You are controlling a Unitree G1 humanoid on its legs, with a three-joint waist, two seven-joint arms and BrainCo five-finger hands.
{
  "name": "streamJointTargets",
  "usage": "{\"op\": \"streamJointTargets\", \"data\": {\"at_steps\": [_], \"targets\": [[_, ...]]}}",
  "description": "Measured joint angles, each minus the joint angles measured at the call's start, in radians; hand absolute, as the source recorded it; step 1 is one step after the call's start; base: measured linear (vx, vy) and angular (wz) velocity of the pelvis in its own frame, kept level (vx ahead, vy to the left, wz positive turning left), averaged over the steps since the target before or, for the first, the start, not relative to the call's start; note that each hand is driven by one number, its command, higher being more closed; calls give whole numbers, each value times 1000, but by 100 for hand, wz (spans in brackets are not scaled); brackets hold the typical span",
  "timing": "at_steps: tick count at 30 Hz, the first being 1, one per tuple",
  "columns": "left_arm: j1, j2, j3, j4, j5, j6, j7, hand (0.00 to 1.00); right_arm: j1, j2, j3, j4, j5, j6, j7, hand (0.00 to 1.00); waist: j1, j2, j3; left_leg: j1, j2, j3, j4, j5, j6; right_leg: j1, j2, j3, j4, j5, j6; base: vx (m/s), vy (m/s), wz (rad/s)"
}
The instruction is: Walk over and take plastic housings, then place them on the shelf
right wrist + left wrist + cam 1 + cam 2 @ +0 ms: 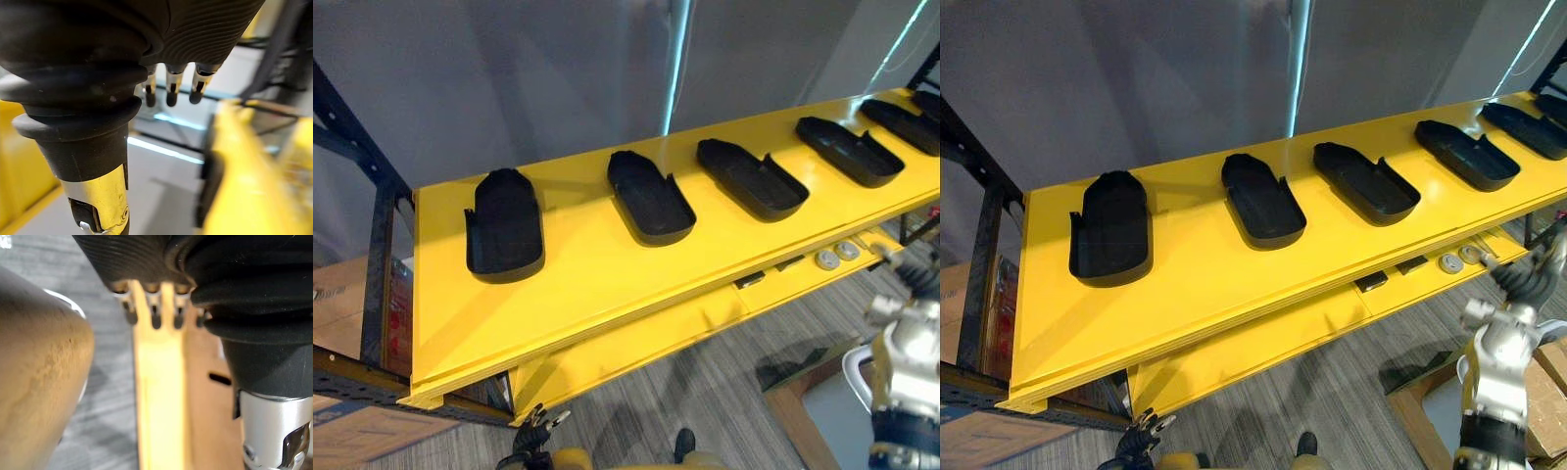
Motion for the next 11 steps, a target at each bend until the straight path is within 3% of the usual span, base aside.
{"op": "streamJointTargets", "data": {"at_steps": [4, 9, 10, 11], "targets": [[0, -2, 16, 15, -4, 0, 25, 0, 89, 128, -23, 145, 93, 0, -24, 0, -1, -9, -14, 24, -6, 5, -30, 15, -1, 4, -3, 2, 5, -6, -6, -44, -11, -2], [-3, -20, 37, 46, -32, -1, 60, 0, 157, 262, -27, 505, 207, 11, -52, 0, 1, -2, -14, 53, -32, -4, -94, 43, 5, 16, -25, -12, 19, -21, 3, -12, 13, 9], [-4, -21, 37, 59, -32, -2, 63, 0, 162, 280, -28, 561, 207, 19, -46, 0, 1, 3, -13, 64, -37, -6, -106, 47, 5, 21, -30, -16, 23, -24, 6, 16, 30, 14], [-8, -21, 38, 65, -31, -3, 64, 0, 164, 291, -31, 632, 200, 68, -18, 0, 1, 7, -16, 72, -45, -14, -121, 53, 9, 22, -36, -24, 33, -30, 12, 15, 25, 11]]}}
